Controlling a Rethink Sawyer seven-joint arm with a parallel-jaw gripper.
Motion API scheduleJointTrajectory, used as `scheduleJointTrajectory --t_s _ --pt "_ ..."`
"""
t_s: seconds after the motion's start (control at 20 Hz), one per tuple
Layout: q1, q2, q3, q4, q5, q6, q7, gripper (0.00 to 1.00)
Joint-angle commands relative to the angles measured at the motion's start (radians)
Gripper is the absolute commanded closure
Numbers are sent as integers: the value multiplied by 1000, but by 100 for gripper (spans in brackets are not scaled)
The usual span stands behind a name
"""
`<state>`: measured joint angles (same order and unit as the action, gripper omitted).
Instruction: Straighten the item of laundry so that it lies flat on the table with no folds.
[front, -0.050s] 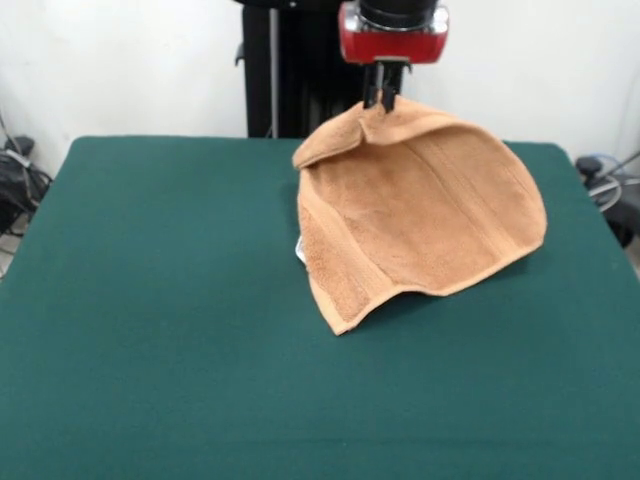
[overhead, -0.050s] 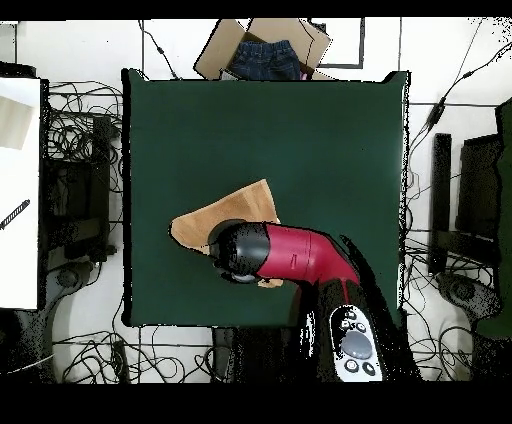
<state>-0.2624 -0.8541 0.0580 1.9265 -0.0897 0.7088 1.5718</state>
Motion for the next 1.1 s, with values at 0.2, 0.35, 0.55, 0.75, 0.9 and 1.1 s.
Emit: scheduleJointTrajectory --t_s 0.2,0.35,0.55,0.75,0.9,1.1 --pt "-8 -4 82 77 18 -48 71 100" --pt "-12 -37 77 61 31 30 60 100" --pt "-23 -99 73 -18 37 237 18 100" --pt "-62 -71 95 -92 45 312 -8 100" --pt "-84 -69 104 -136 37 363 -32 100" --pt "-95 -85 112 -168 32 411 -37 100"
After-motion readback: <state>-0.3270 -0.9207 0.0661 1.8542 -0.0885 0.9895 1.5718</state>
